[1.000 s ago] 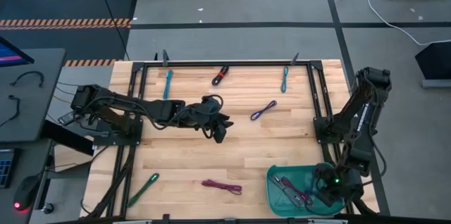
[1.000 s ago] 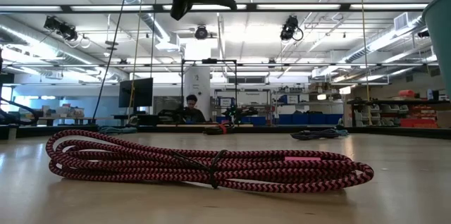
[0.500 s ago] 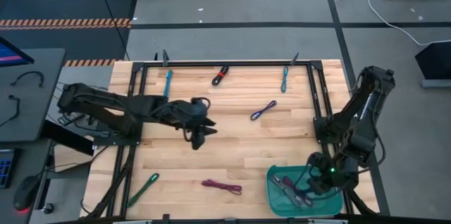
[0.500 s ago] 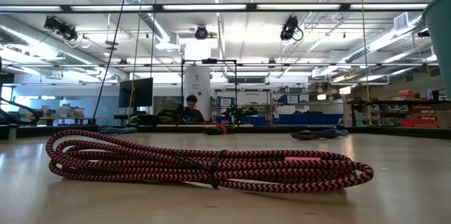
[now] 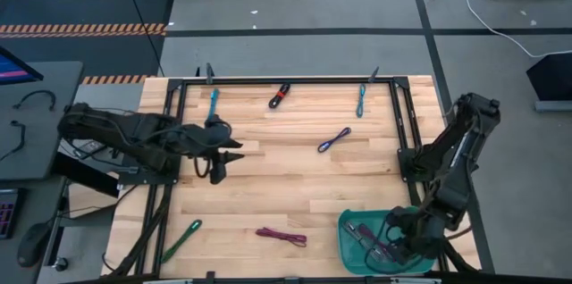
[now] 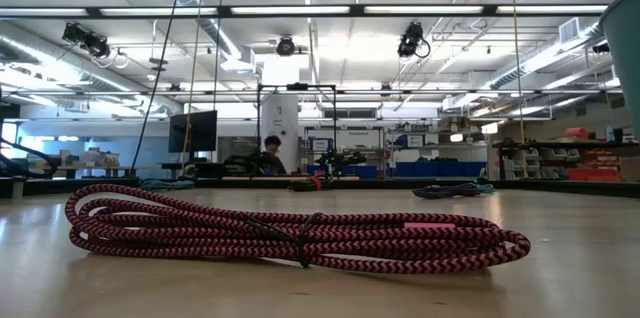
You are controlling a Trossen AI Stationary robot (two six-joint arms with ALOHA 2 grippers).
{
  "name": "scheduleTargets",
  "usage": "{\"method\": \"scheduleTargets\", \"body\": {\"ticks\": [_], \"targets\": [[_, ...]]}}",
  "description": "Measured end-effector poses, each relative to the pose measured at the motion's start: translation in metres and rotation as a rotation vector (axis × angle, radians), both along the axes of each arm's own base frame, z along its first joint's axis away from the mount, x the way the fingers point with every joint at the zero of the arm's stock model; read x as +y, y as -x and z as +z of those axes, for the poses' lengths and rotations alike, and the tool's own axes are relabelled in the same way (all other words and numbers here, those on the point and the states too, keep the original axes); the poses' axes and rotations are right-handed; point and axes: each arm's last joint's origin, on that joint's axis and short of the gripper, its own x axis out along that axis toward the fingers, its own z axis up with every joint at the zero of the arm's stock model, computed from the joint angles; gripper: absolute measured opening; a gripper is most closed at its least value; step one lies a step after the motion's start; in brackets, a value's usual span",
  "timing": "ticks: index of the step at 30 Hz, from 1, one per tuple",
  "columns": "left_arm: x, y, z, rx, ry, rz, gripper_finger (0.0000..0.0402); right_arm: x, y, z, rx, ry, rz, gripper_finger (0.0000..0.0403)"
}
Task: Pick and place USB-C Cables
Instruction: Put the purple charger cable into the green bin
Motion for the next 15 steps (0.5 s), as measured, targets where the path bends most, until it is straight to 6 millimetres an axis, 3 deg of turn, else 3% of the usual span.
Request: {"method": "scheduleTargets", "body": {"ticks": [10, 15], "targets": [[-0.004, 0.004, 0.0, 0.0, -0.038, 0.032, 0.0142, -0.017, -0.02, -0.013, 0.047, 0.115, -0.011, 0.0247], [-0.004, 0.005, -0.001, 0.014, -0.009, 0.016, 0.0142, -0.04, -0.044, 0.009, -0.211, 0.157, -0.067, 0.0256]]}}
